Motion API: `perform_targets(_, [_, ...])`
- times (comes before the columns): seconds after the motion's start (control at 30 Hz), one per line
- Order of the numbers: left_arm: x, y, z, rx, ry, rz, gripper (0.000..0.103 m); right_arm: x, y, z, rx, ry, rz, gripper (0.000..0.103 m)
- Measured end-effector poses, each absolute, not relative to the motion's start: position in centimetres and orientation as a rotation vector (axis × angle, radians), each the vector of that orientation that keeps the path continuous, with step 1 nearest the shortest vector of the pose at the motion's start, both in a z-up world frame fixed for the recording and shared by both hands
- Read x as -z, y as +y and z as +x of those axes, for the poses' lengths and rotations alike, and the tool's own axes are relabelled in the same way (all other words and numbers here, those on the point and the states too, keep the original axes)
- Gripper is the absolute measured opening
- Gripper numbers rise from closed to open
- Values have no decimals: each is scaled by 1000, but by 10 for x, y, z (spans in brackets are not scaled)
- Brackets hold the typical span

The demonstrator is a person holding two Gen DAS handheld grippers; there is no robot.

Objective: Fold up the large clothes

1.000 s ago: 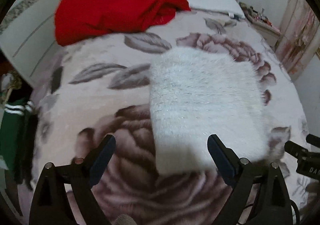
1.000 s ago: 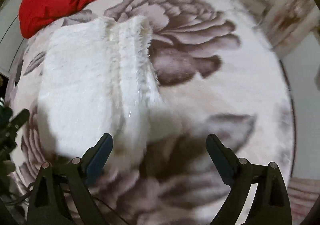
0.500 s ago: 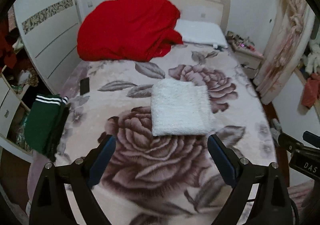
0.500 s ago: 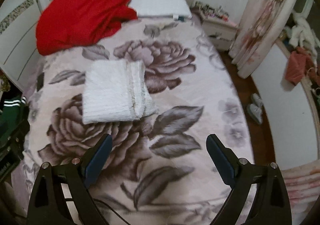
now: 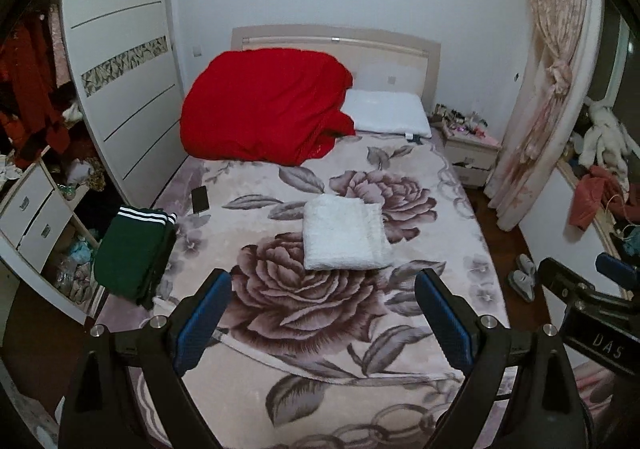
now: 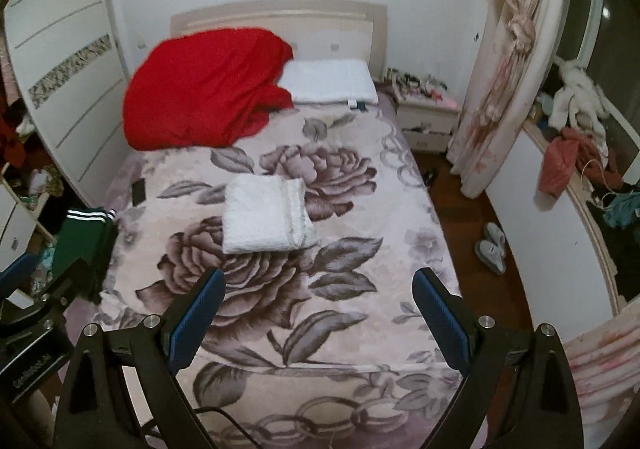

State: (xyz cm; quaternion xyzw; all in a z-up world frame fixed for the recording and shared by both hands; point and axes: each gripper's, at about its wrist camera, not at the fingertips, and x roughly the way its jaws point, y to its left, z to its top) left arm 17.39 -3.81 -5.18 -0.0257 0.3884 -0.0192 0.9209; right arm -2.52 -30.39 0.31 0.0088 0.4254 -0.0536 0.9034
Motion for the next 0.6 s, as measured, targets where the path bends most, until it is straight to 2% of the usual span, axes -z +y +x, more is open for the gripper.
perform_targets(0.3, [12, -43, 135, 37, 732, -34, 94, -69, -310, -101, 108, 814, 23, 96])
perform_targets(0.6, [-3, -44, 117, 6, 729, -37, 94, -104, -312, -136, 106, 768, 4, 97])
